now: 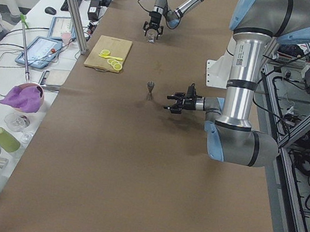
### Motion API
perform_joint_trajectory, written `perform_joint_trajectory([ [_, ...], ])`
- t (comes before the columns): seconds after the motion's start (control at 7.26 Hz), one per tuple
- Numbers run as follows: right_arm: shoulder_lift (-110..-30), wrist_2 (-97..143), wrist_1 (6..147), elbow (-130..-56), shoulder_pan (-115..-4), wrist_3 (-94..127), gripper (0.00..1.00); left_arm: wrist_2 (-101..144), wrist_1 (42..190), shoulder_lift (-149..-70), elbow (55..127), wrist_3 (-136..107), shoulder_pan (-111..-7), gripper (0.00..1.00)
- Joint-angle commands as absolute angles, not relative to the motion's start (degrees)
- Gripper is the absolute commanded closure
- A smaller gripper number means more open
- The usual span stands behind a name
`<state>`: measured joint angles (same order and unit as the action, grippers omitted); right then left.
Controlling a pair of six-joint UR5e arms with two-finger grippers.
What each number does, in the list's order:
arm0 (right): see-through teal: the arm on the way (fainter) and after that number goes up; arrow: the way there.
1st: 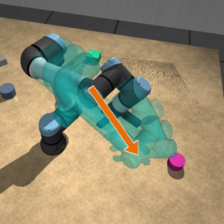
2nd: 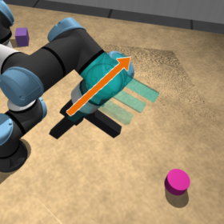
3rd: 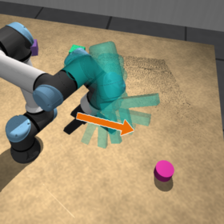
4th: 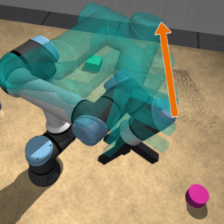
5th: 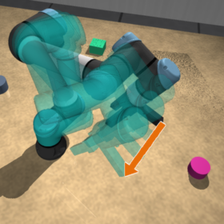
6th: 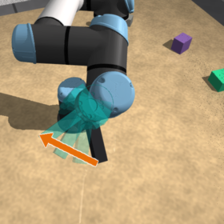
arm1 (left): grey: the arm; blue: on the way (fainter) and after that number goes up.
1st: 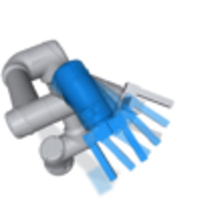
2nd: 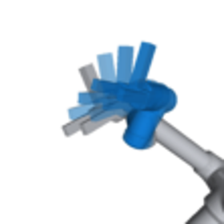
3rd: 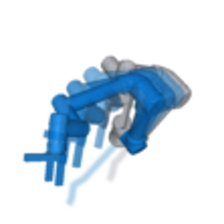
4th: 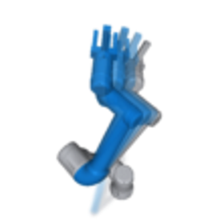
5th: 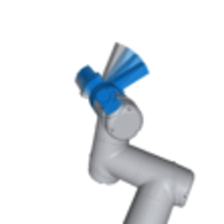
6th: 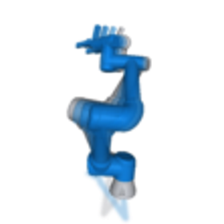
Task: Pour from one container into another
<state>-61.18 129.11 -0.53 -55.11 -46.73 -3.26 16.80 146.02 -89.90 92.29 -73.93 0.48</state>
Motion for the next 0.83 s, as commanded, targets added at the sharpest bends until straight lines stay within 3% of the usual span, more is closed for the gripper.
perform_joint_trajectory([
  [0.0, -61.0, 129.11, -0.53, -55.02, -46.5, -2.55, 0.12, 19.86, 145.29, -92.81, 90.18, -74.27, -3.25, 0.16],
  [0.69, -61.17, 129.2, -0.53, -54.67, -46.41, -2.46, 0.36, 24.16, 144.4, -99.57, 85.45, -73.83, -7.89, 0.18],
])
